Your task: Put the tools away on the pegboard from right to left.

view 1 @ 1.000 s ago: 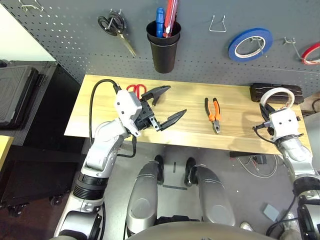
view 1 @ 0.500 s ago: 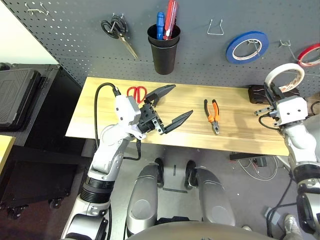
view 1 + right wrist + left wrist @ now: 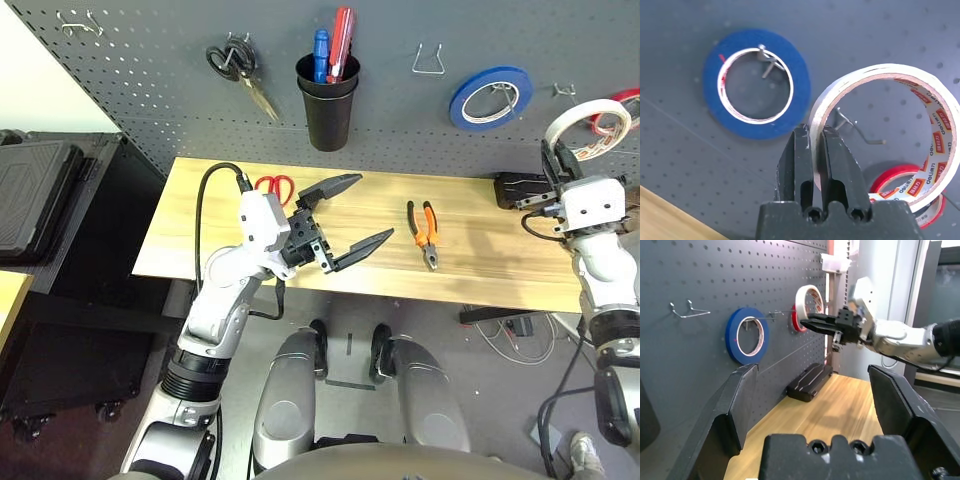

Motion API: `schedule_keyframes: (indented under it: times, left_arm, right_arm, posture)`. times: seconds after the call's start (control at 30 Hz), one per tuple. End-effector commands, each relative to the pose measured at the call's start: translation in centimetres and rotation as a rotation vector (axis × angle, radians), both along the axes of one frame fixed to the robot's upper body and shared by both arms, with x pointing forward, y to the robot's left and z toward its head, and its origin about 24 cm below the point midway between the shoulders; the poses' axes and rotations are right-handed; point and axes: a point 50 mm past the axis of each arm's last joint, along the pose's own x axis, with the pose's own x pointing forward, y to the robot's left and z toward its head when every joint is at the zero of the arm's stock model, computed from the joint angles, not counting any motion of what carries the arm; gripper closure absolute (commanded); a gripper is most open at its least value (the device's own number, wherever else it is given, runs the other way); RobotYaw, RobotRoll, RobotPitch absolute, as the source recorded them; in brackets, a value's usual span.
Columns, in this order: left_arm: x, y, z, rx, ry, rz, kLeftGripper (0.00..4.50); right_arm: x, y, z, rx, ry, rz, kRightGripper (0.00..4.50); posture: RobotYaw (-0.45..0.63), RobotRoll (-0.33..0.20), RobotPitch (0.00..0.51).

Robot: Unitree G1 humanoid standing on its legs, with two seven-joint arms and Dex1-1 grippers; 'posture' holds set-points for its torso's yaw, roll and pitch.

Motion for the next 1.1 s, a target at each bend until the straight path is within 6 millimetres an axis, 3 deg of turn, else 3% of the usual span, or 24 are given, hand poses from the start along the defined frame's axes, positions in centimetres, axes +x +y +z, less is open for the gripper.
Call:
schedule_keyframes:
  times: [0.03,0.4,0.63,0.8,1.1]
  left_arm:
    - [-0.2,-0.3,-0.2,0.031,-0.011,-0.024,0.0]
    - [0.1,-0.3,-0.3,0.072,-0.009,-0.021,0.0]
    - [0.1,-0.3,-0.4,0.095,-0.009,-0.018,0.0]
    - [0.0,-0.4,-0.9,0.115,0.004,-0.017,0.0]
    - [-0.2,0.3,-2.9,0.277,0.088,0.01,0.0]
  right_arm:
    - [0.5,-0.6,-0.1,0.0,0.052,-0.021,4.49]
    - [3.9,-0.5,1.2,0.06,0.206,-0.078,4.49]
    - [3.9,-0.2,1.5,0.065,0.175,-0.074,2.1]
    - [1.2,0.4,-1.1,-0.001,0.13,0.02,0.21]
    - [-3.5,0.7,-7.2,0.115,0.392,0.008,0.06]
  posture:
    - [0.15,0.0,0.213]
    - [0.15,0.0,0.216]
    - [0.15,0.0,0.222]
    - [0.15,0.0,0.233]
    - [0.13,0.0,0.262]
